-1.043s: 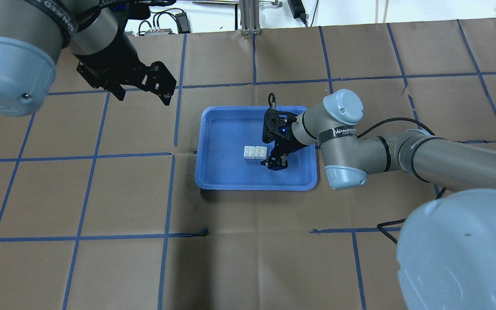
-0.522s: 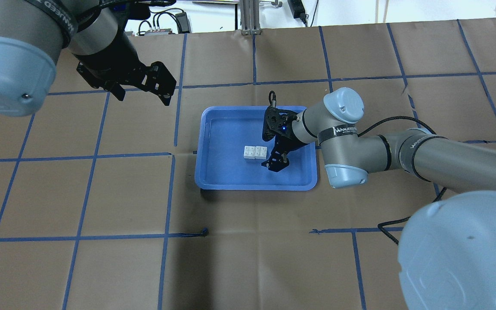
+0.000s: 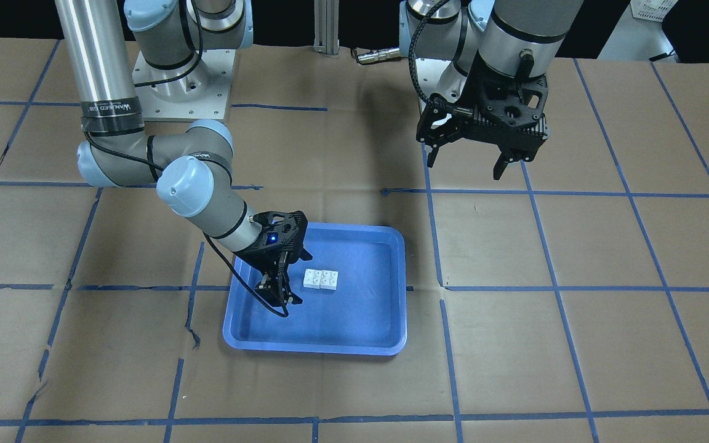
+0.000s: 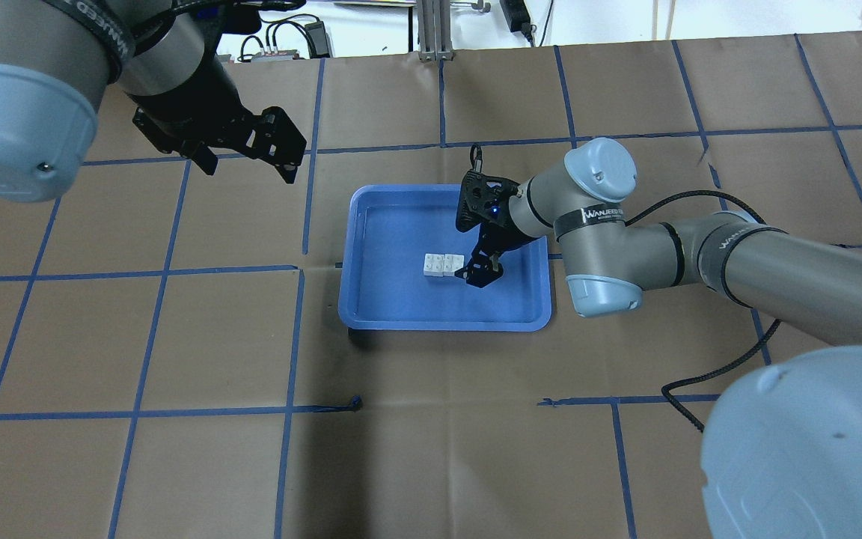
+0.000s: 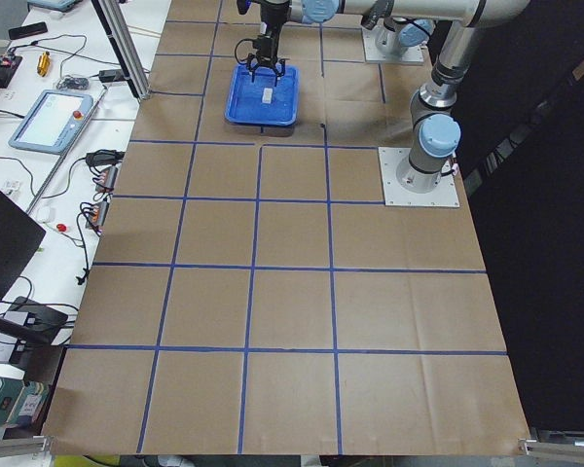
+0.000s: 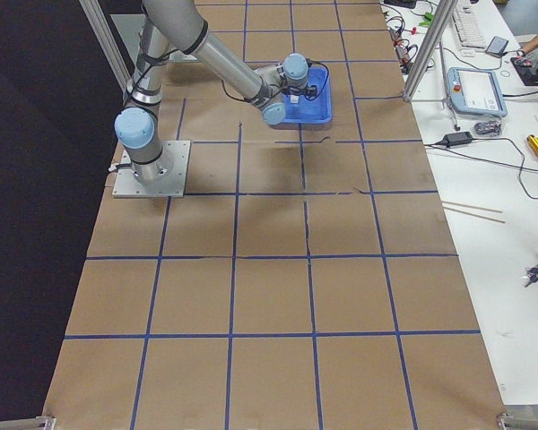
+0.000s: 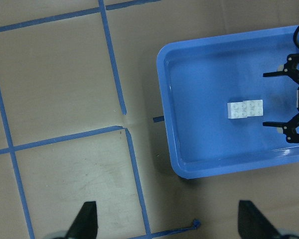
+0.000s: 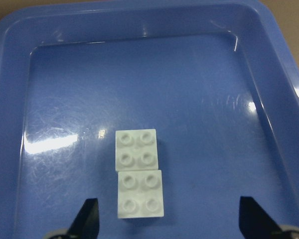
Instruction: Assemble white blocks and place on blue tray
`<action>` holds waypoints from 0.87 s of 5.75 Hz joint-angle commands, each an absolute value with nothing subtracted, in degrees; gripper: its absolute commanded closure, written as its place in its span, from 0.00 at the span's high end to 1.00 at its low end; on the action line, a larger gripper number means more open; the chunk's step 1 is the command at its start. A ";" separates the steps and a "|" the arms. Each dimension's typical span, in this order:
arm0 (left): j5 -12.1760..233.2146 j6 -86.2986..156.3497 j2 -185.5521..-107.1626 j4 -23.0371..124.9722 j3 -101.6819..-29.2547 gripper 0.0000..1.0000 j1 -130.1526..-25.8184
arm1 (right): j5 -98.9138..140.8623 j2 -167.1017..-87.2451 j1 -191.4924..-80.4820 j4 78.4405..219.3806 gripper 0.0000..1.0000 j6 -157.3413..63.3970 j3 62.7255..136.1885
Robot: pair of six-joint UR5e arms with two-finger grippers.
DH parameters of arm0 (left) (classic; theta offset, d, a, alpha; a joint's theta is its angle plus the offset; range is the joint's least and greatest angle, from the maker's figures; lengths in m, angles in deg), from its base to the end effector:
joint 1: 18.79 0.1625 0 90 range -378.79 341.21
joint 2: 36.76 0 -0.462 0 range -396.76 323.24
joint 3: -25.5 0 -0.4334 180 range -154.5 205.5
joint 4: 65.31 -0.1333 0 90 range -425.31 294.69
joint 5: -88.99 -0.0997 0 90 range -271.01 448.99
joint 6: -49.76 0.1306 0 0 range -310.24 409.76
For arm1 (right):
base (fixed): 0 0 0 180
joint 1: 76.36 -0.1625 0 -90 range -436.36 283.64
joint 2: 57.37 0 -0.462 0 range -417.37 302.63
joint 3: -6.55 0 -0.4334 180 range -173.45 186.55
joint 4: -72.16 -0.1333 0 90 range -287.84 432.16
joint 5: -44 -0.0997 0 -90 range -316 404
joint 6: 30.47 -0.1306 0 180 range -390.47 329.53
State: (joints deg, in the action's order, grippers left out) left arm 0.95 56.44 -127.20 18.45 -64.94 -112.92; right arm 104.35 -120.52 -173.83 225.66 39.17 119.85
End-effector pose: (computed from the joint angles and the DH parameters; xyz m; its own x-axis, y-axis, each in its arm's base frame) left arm -0.1769 -0.5370 0.4972 -0.9815 0.1902 0.0230 0.1871 0.9776 -0.0967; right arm 0.2755 -0.5787 0.1545 -0.1760 -0.9832 0.0490 -0.8379 0.1235 -0.5316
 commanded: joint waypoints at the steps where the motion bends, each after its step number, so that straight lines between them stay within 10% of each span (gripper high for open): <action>1: 1.01 56.35 -127.20 18.45 -64.94 0.99 -112.92 | 104.38 -120.91 -173.57 224.92 0.99 39.14 119.67; 5: 1.18 56.35 -127.29 18.45 -64.68 0.99 -113.01 | 115.85 -130.46 -172.86 201.07 0.99 38.70 112.91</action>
